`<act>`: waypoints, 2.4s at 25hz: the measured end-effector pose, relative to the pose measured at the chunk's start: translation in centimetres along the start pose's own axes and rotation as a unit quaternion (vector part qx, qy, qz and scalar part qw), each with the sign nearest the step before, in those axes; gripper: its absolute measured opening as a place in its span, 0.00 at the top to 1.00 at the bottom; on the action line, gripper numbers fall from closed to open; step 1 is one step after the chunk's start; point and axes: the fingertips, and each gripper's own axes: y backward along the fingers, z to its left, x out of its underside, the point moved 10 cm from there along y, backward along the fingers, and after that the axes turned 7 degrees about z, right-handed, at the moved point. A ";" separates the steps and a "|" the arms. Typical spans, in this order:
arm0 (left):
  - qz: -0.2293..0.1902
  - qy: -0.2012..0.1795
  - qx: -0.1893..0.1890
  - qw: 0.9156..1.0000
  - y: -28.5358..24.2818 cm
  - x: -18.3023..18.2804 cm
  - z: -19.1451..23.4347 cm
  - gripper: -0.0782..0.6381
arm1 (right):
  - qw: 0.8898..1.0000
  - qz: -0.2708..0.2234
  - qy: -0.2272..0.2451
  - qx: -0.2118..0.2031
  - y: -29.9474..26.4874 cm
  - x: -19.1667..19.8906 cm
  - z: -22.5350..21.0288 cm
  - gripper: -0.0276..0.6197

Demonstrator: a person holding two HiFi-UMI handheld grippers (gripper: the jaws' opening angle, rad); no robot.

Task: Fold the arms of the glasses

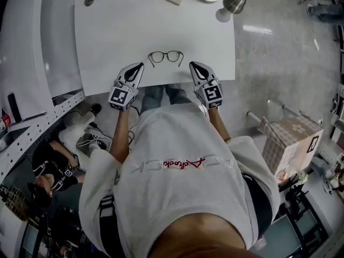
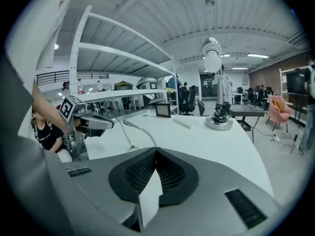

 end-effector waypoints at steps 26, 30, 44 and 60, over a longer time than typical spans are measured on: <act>0.183 -0.254 0.081 0.946 -6.0 -0.4 2.5 0.77 | 0.915 0.175 0.343 -0.123 -7.2 0.2 -2.2 0.75; 0.185 -0.265 0.093 0.942 -6.4 -0.7 2.4 0.75 | 0.904 0.169 0.368 -0.135 -7.9 -0.5 -1.8 0.76; 0.185 -0.286 0.112 0.933 -7.7 -1.6 1.9 0.81 | 0.904 0.160 0.366 -0.150 -8.0 -0.8 -1.8 0.86; 0.247 -0.353 0.185 0.883 -12.2 -1.6 0.5 0.82 | 0.920 0.154 0.314 -0.178 -8.2 -1.3 -2.9 0.87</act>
